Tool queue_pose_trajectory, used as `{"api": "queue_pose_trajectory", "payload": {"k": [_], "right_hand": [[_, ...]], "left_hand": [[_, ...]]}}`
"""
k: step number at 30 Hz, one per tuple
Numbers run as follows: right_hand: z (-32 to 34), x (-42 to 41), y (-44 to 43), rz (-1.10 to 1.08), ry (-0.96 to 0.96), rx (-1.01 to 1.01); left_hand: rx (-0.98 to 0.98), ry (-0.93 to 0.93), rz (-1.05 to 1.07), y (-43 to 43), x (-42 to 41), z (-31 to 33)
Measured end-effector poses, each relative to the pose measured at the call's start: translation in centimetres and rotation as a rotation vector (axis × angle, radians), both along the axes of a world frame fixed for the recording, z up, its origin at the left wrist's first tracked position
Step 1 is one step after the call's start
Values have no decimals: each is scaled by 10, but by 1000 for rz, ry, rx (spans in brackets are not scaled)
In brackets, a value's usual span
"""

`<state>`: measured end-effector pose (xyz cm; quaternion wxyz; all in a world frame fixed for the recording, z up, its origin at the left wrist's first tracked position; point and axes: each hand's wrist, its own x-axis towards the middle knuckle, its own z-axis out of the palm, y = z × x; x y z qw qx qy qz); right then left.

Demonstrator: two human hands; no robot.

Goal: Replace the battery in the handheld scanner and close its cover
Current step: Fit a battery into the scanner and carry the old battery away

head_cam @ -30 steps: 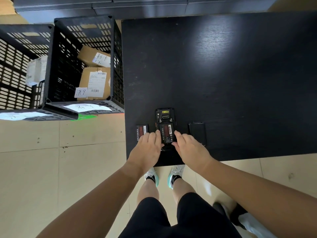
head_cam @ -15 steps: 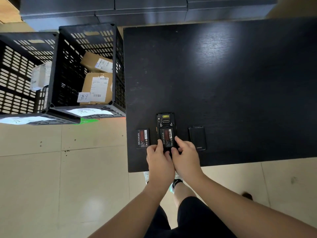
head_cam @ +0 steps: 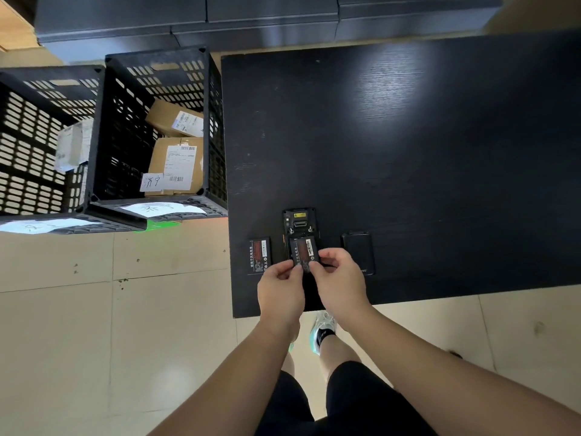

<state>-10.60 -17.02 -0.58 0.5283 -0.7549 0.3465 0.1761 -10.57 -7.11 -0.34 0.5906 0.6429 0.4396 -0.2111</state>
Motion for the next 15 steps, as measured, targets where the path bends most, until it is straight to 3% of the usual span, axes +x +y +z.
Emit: {"api": "queue_pose_trajectory", "payload": {"k": [7, 15], "right_hand": [[19, 11, -7, -10, 0, 46], [84, 29, -34, -190, -144, 119]], "left_hand": [[-57, 4, -40, 6, 7, 9], [-150, -236, -128, -19, 40, 82]]}}
